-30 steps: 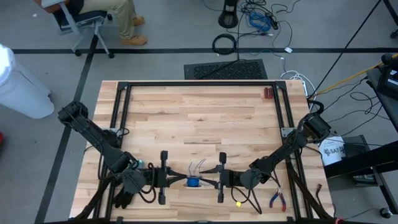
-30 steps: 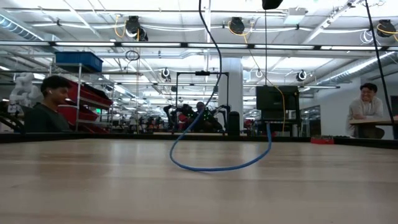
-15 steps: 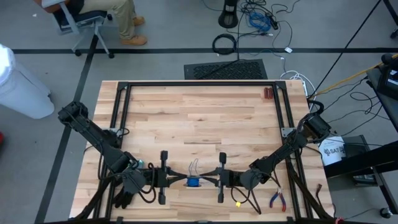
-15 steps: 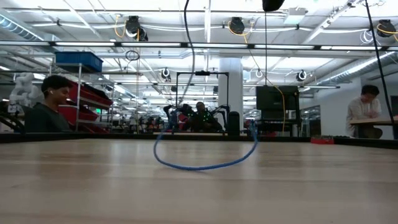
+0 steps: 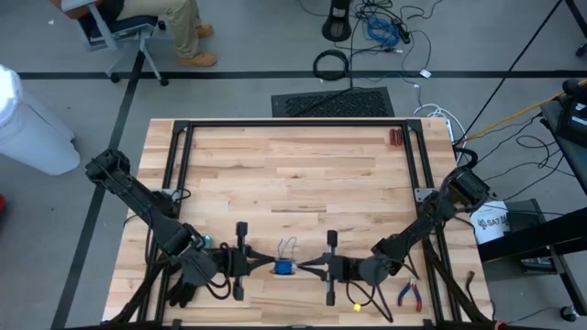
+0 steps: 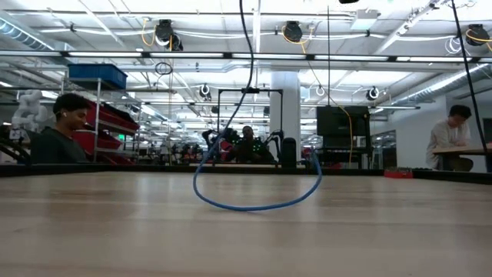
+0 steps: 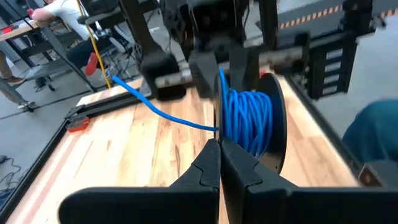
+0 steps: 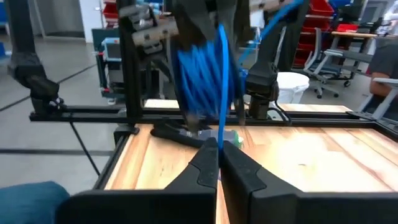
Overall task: Coil cords
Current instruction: Uncoil the blue wire from the spool
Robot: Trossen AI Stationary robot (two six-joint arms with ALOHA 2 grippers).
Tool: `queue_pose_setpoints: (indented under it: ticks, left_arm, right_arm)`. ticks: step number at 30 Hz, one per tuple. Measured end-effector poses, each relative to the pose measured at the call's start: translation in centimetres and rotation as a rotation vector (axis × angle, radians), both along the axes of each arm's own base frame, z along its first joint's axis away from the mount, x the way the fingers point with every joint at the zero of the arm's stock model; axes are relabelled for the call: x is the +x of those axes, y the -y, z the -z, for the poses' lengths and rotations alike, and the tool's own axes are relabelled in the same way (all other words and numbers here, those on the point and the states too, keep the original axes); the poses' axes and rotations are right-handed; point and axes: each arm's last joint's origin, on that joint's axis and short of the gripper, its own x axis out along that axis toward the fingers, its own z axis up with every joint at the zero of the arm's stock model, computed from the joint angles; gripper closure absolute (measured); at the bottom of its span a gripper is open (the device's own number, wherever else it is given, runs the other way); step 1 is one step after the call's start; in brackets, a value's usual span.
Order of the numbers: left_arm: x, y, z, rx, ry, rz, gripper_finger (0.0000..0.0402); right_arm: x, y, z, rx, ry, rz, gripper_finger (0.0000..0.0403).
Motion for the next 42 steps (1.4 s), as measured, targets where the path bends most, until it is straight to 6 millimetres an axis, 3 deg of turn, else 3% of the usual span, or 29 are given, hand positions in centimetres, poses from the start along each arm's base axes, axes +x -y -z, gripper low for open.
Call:
queue_pose_setpoints:
  ticks: [13, 23, 31, 42]
  left_arm:
    - [-0.1, -0.6, 0.1, 0.08, 0.023, -0.175, 0.04]
    - [0.0, -0.9, 0.0, 0.081, 0.066, -0.287, 0.04]
    - [0.1, -0.8, -0.5, 0.037, 0.108, -0.298, 0.04]
    - [-0.4, 0.0, -0.8, 0.032, 0.128, -0.262, 0.04]
  right_arm:
    - [-0.2, -0.7, -1.3, 0.046, 0.082, -0.047, 0.0403]
    - [3.4, -3.2, -2.5, -0.069, 0.032, -0.044, 0.0403]
    - [5.9, -3.5, -1.0, -0.114, -0.116, -0.013, 0.0403]
    - [5.7, -2.6, 1.1, -0.133, -0.302, 0.028, 0.0397]
